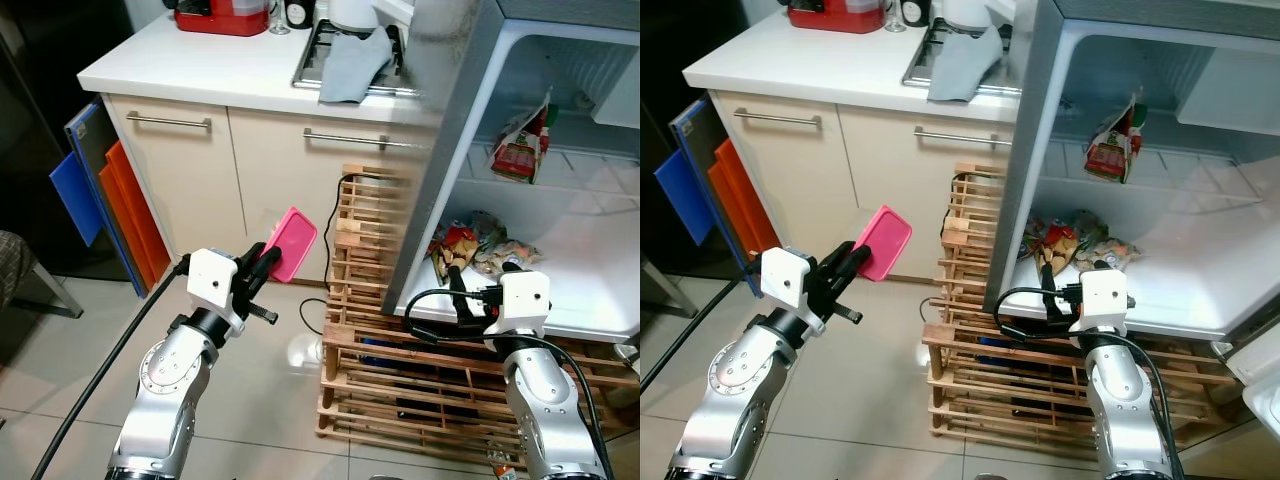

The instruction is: Restocking fridge

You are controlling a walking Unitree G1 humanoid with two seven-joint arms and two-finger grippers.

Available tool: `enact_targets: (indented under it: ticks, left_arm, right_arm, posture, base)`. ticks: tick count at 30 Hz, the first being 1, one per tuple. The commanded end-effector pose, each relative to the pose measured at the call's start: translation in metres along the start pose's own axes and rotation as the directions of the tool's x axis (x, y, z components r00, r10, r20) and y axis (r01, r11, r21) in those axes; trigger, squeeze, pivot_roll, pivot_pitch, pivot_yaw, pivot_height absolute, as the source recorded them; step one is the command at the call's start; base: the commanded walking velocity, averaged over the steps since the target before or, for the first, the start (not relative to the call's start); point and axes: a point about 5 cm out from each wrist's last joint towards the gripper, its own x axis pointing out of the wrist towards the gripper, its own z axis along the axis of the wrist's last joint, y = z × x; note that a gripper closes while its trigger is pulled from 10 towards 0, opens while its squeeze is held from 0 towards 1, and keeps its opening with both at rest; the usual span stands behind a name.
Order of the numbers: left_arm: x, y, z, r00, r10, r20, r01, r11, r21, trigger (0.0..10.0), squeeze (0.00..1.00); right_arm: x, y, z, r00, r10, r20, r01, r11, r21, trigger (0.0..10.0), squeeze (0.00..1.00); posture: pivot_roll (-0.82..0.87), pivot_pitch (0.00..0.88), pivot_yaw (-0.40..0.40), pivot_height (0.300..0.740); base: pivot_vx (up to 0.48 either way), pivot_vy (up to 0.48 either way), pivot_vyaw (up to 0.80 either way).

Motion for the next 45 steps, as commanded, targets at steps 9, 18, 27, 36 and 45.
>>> enact_targets:
  ticks: [9,18,27,36,45]
  left_arm:
    - [0.0086,0.0023,0.0066,0.999,-0.012,0.031,0.011,1.0,0.023,10.0,0.0]
    - [0.0087,-0.0001,0.0048,0.999,-0.026,0.027,0.025,0.999,0.025,10.0,0.0]
    - [0.0082,-0.0007,0.0044,0.999,-0.03,0.021,0.029,0.999,0.029,10.0,0.0]
    - [0.0001,0.0032,0.0012,1.0,-0.018,-0.005,0.018,0.999,0.034,10.0,0.0]
    - [0.0045,-0.0001,0.0061,0.999,-0.036,0.03,0.035,0.999,0.025,10.0,0.0]
  right_arm:
    - [0.0049,0.0016,0.0027,1.0,-0.003,-0.004,0.003,1.0,0.021,10.0,0.0]
    - [0.0035,0.0014,0.0017,1.0,0.0,-0.007,0.001,1.0,0.019,10.0,0.0]
    - [0.0039,0.0019,0.0039,1.0,-0.003,0.011,0.003,1.0,0.018,10.0,0.0]
    - [0.0016,0.0038,0.0007,1.0,0.009,-0.003,-0.009,1.0,0.016,10.0,0.0]
    - [0.0031,0.0056,0.0008,1.0,0.015,-0.003,-0.015,1.0,0.018,10.0,0.0]
  posture:
    - [-0.1,0.0,0.004,0.74]
    - [-0.1,0.0,0.005,0.74]
    - [-0.1,0.0,0.005,0.74]
    - [-0.09,0.0,0.0,0.74]
    - [-0.09,0.0,0.001,0.74]
  base:
    - [-0.064,-0.06,-0.61]
    - [0.0,0.0,-0.78]
    - [0.0,0.0,-0.41]
    - [-0.16,-0.128,0.0]
    - [-0.065,-0.07,0.0]
